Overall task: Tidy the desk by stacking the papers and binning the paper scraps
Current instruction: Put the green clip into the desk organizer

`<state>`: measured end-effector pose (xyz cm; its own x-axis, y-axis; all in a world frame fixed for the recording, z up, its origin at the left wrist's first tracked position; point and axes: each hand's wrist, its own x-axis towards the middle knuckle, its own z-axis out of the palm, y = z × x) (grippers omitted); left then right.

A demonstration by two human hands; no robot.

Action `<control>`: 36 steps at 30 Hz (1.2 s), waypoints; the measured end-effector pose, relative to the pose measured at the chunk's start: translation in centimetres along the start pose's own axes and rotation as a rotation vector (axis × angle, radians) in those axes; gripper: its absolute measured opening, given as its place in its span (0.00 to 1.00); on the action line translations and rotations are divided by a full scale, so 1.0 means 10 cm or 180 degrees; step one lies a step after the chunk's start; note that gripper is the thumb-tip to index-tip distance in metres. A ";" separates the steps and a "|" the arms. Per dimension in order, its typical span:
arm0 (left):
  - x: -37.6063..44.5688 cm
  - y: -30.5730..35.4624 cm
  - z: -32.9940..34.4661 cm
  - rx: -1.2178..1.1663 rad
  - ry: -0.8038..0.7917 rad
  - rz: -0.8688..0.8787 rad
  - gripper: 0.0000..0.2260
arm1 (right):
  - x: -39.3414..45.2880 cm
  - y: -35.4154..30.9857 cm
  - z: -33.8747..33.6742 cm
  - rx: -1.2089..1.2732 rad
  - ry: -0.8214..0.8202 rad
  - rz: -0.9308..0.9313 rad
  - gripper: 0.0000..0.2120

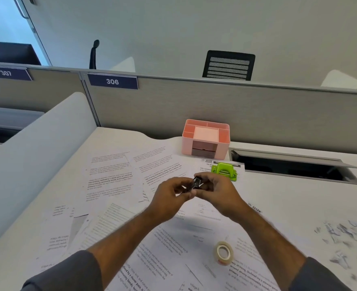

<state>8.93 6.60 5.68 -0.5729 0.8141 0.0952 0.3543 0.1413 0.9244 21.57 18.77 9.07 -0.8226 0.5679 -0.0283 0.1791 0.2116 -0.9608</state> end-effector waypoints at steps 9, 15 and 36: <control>0.40 -0.50 -0.22 0.0890 0.0274 -0.0227 0.23 | 0.44 -0.16 -0.34 -0.0324 0.0267 0.0092 0.24; 0.60 -0.96 -0.18 0.2226 0.0434 -0.0487 0.32 | 0.98 -0.30 -0.53 -0.0550 0.0412 -0.0237 0.22; 0.64 -1.43 0.12 0.2983 -0.0326 -0.0232 0.38 | 2.69 -0.33 -0.58 -0.3261 -0.0341 -0.0746 0.25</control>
<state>1.06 10.45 -7.35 -0.5651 0.8247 -0.0252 0.7954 0.5526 0.2491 1.99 37.91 13.10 -0.9301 0.3632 0.0555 0.3385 0.9058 -0.2549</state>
